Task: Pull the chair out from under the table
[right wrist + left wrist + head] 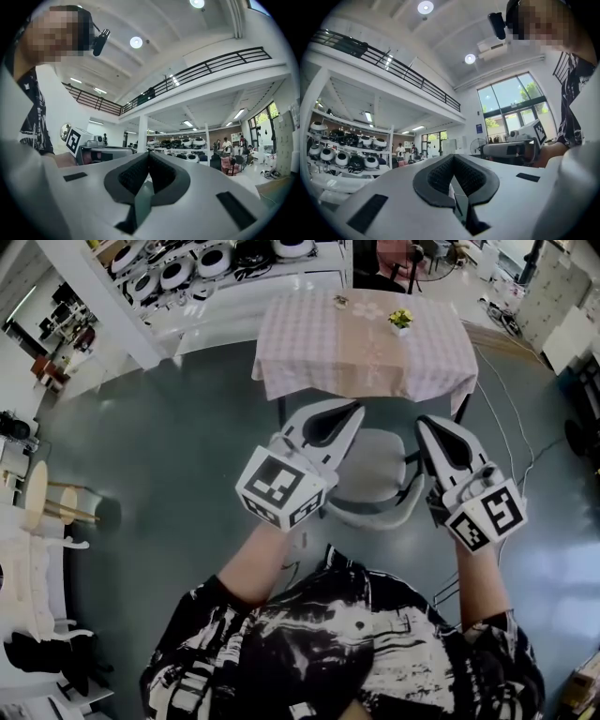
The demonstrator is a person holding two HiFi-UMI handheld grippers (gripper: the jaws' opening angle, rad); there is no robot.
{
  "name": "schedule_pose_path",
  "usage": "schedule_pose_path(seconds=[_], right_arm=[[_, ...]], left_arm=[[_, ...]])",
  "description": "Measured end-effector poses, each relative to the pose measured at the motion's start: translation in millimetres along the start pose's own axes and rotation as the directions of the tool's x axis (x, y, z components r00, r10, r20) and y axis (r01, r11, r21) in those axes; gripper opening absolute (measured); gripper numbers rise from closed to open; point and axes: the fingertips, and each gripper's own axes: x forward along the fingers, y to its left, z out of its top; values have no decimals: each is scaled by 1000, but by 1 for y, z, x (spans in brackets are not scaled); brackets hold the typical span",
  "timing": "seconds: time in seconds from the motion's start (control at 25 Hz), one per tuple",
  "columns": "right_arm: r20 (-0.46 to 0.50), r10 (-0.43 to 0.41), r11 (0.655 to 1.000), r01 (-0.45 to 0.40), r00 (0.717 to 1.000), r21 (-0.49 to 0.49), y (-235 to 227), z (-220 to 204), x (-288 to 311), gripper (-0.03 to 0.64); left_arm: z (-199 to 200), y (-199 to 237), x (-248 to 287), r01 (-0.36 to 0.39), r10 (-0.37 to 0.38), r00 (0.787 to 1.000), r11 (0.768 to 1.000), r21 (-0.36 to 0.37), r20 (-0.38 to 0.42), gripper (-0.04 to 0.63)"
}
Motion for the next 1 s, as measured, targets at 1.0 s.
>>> schedule_pose_path(seconds=[1.0], right_arm=[[-15,-44,999,44,999,-23,-1,-17,-2,-2]], left_arm=[[-19,4,-4,-41,40,998,999,-10,-52,2]])
